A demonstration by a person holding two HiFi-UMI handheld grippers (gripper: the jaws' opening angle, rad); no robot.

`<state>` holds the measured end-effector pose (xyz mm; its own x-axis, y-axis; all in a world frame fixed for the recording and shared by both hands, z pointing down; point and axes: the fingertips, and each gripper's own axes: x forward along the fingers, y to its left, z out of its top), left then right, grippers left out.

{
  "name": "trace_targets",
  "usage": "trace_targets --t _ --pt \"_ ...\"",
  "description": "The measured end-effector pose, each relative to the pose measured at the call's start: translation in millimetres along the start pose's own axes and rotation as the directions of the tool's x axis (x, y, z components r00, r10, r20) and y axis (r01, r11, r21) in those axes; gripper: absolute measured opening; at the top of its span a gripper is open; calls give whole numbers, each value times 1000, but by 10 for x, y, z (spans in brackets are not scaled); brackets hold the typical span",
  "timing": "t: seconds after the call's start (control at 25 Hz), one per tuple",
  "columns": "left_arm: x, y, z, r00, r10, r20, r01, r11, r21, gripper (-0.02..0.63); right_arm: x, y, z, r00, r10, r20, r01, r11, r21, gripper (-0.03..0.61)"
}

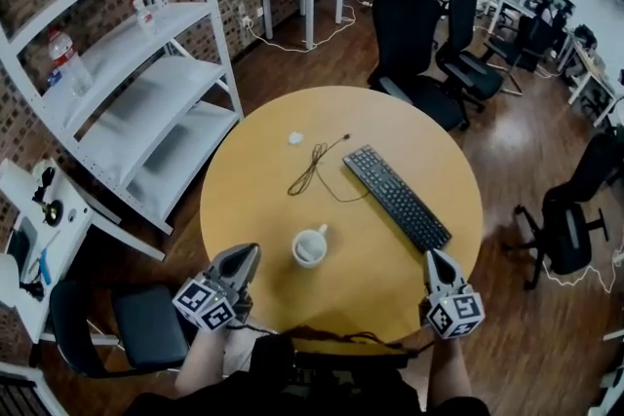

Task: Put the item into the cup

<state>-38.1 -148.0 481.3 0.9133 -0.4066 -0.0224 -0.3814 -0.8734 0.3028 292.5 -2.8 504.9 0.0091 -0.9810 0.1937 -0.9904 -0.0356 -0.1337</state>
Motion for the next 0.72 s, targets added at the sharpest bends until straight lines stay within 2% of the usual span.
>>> trace_targets --t 0.12,0.32,0.52,0.72 --pt "-1 -6 -4 1000 3 -3 -3 1000 2 -5 -20 -25 0 1000 -9 0 9 1000 6 9" --pt "-118 18 -16 999 33 -4 -33 999 3 -5 63 44 1 1000 26 -1 -26 1000 -3 9" --pt "-264 62 -48 997 76 0 -76 997 -1 -5 202 204 6 997 75 -31 -77 994 -76 9" --pt "-349 62 -42 996 88 11 -88 996 -11 -5 256 212 6 995 99 -10 -99 995 -11 9"
